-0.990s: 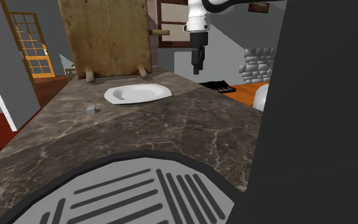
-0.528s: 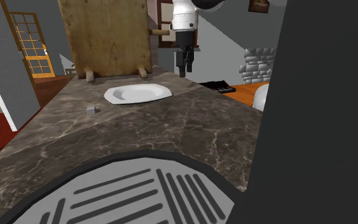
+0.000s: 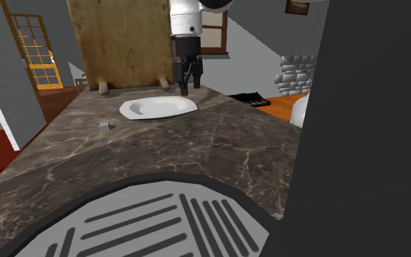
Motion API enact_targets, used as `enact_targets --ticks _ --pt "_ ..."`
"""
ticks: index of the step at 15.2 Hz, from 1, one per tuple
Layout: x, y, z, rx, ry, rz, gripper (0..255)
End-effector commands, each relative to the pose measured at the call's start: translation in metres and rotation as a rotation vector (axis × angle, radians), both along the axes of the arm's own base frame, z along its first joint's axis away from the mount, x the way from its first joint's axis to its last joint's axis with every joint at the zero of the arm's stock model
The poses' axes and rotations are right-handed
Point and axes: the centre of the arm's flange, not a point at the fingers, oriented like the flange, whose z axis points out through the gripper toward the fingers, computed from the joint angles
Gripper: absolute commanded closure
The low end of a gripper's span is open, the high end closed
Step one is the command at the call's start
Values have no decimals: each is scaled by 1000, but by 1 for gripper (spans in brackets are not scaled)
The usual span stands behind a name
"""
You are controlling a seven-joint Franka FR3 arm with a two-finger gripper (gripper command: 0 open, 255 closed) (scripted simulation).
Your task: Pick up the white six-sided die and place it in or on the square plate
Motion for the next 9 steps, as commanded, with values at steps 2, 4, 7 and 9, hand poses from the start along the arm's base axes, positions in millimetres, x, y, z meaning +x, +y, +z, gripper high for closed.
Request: enact_targets --ticks 2,4,7,9 --pt "12 38 0 3 -2 -15 0" --pt "22 62 0 4 -3 -24 0" --pt "37 98 -2 5 -5 -37 0" --pt "47 122 -2 6 -7 -46 0"
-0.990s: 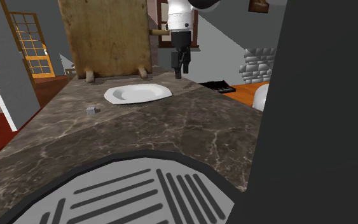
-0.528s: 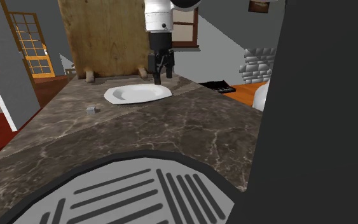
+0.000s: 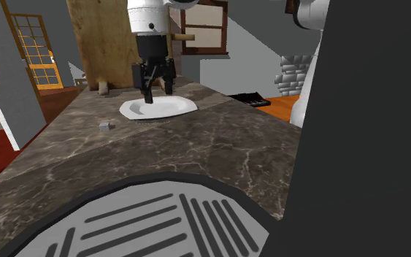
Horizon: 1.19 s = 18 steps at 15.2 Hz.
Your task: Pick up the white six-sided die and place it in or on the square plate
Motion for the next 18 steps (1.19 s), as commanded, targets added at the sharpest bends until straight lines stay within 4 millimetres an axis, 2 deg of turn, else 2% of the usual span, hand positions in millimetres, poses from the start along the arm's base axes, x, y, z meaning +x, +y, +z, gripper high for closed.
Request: enact_targets --ticks 1,11,18 --pt "12 24 -1 3 -1 -12 0" --pt "67 141 -3 8 -8 -56 0" --pt "68 139 -40 8 -8 -56 0"
